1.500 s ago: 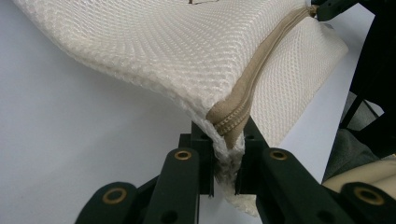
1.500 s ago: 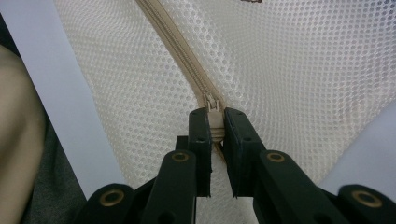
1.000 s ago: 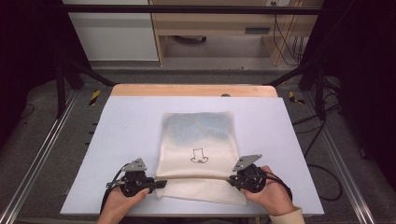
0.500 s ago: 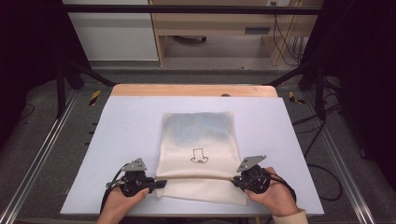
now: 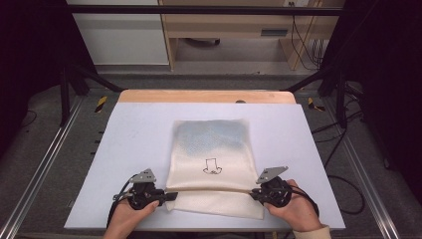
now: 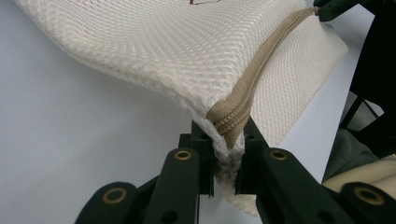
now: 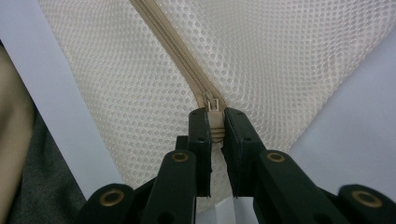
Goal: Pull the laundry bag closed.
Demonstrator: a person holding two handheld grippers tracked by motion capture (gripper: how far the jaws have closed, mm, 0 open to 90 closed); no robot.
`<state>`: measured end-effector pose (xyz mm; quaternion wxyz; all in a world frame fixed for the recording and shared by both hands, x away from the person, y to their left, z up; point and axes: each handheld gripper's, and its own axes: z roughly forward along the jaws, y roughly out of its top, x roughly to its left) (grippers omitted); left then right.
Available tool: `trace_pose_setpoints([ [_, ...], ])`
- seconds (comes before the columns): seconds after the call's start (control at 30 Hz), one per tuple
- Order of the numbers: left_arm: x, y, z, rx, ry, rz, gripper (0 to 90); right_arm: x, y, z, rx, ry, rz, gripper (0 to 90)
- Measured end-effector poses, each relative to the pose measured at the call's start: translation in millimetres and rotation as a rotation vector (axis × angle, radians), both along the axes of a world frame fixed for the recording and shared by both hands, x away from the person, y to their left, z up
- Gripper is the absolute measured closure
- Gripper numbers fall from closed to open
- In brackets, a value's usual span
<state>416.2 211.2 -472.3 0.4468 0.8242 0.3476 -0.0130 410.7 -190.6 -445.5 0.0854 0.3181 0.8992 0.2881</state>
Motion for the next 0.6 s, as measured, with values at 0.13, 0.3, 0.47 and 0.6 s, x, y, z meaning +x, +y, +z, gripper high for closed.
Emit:
trace_pose_setpoints([
  [0.13,-0.3,-0.2,0.4,-0.002,-0.002,0.001,81.1,-0.4,-0.8,-1.6,-0.003,0.008,-0.01,81.8],
  [0.3,-0.4,-0.2,0.5,-0.002,-0.003,0.001,81.0,-0.5,-3.3,-1.7,-0.002,0.008,-0.01,81.9],
  [0.47,-0.5,-0.3,0.6,-0.002,-0.002,-0.001,81.0,-0.6,-4.1,-1.9,0.004,0.011,-0.015,81.8],
  [0.6,-0.4,-0.1,0.7,-0.002,-0.002,0.001,81.0,-0.7,-5.7,-2.2,0.001,0.014,-0.02,81.9],
])
